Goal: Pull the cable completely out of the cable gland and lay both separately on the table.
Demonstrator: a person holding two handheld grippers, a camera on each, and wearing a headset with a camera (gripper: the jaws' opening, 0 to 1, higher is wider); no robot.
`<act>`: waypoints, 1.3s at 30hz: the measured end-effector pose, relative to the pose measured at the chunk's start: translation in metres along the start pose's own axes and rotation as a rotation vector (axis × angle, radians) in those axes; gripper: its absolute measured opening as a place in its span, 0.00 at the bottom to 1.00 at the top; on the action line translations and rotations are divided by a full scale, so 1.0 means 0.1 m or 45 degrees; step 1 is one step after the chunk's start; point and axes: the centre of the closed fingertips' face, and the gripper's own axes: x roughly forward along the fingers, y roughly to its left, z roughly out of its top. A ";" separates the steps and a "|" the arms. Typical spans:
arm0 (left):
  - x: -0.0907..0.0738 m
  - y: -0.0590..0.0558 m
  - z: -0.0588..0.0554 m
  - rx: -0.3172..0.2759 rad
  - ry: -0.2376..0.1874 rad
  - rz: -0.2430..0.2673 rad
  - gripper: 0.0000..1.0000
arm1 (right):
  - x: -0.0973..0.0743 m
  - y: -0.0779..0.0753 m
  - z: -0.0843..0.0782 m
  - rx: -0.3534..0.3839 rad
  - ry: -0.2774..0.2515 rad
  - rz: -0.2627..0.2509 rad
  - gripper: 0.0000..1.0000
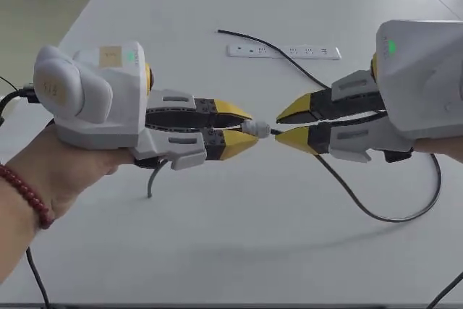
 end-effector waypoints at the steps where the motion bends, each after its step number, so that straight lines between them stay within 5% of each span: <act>1: 0.00 0.00 0.00 -0.002 0.001 -0.001 0.16 | 0.00 0.00 0.00 0.001 -0.001 0.003 0.06; 22: 0.00 -0.02 0.00 0.001 0.000 -0.011 0.16 | 0.03 0.04 -0.04 -0.021 0.030 0.024 0.00; 39: -0.08 0.01 -0.04 0.006 0.017 0.013 0.16 | -0.01 0.03 -0.43 0.060 0.120 0.005 0.00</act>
